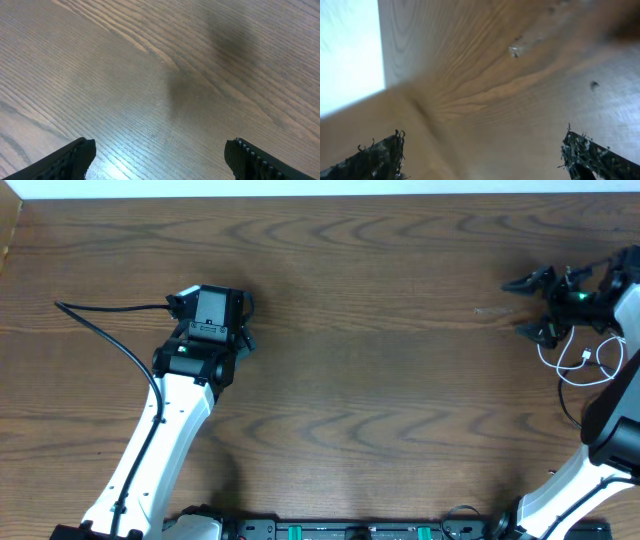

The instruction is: Untangle cables

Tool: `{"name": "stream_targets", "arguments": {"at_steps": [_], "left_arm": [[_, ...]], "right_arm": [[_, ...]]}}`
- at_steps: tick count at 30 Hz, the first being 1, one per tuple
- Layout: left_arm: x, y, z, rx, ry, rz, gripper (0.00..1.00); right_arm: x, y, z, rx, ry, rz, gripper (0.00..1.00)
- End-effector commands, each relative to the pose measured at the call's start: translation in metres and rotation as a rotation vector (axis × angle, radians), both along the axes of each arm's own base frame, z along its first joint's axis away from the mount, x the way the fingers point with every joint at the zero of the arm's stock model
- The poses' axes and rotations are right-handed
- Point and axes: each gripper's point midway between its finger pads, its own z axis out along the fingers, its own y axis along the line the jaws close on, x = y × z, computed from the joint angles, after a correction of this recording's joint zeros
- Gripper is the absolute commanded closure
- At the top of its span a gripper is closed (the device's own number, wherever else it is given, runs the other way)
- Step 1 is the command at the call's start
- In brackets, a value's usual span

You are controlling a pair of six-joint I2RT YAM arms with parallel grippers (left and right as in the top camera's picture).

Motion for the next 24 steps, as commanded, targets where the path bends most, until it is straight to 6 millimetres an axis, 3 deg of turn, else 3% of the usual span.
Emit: {"name": "stream_targets", "arguments": {"at_steps": [1, 7, 18, 24], "left_arm": [[-0.003, 0.002, -0.004, 0.003, 0.011, 0.009, 0.13], [-0.003, 0.002, -0.004, 0.003, 0.011, 0.009, 0.13], [-0.003, 0.002, -0.004, 0.003, 0.011, 0.009, 0.13], [-0.003, 0.002, -0.004, 0.003, 0.011, 0.009, 0.13]], "right_arm": [[0.007, 0.020, 0.013, -0.113, -0.164, 0.191, 0.01], [0.006, 0.054, 0.011, -0.161, -0.222, 0.345, 0.01], [0.006, 0.108, -0.023, -0.634, -0.155, 0.588, 0.01], [0.008, 0.151, -0.025, -0.821, -0.209, 0.697, 0.01]]}}
